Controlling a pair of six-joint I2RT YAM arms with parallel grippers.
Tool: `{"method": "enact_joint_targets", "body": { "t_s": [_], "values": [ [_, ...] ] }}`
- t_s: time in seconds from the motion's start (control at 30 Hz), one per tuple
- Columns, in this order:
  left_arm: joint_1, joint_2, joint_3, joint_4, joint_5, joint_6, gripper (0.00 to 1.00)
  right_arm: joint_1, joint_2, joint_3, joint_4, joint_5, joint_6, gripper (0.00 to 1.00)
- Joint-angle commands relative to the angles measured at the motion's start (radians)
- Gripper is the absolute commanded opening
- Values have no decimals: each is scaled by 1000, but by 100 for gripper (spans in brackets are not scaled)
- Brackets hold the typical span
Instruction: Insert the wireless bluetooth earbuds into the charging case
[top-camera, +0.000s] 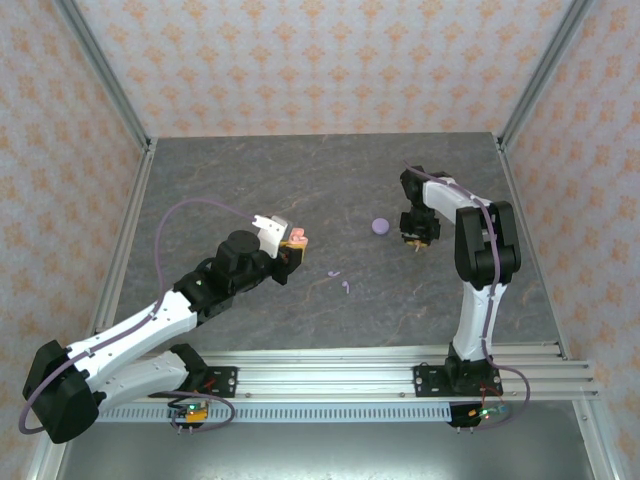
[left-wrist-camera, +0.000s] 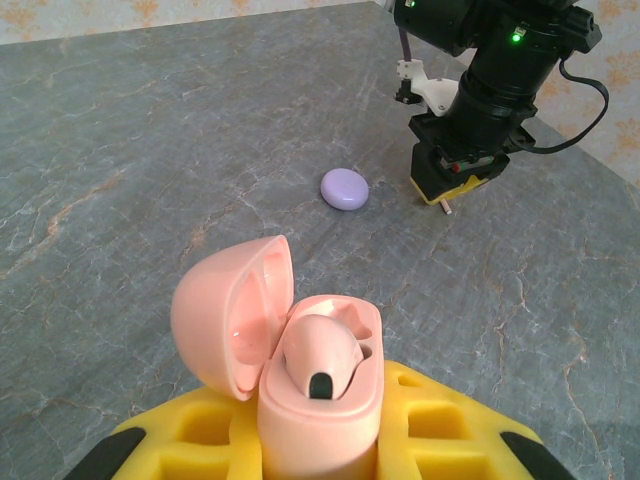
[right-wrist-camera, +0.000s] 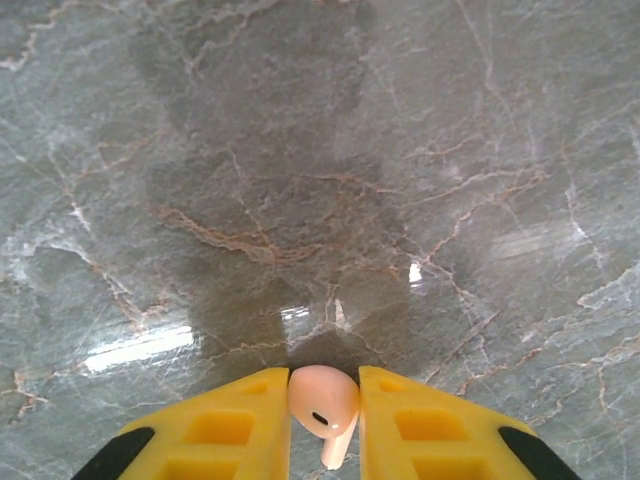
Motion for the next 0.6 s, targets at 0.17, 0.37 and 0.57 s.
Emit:
{"method": "enact_joint_targets", "body": {
  "t_s": [0.17, 0.37, 0.57],
  "values": [
    [-7, -17, 14, -16, -2, 10, 3, 42, -38, -37, 43, -67, -153, 21],
    [-7, -16, 14, -12, 0, 1, 3, 130, -70, -66, 61, -76, -239, 21],
    [-7, -21, 14, -19, -2, 2, 3, 206, -98, -90, 84, -125, -304, 21]
  ]
}}
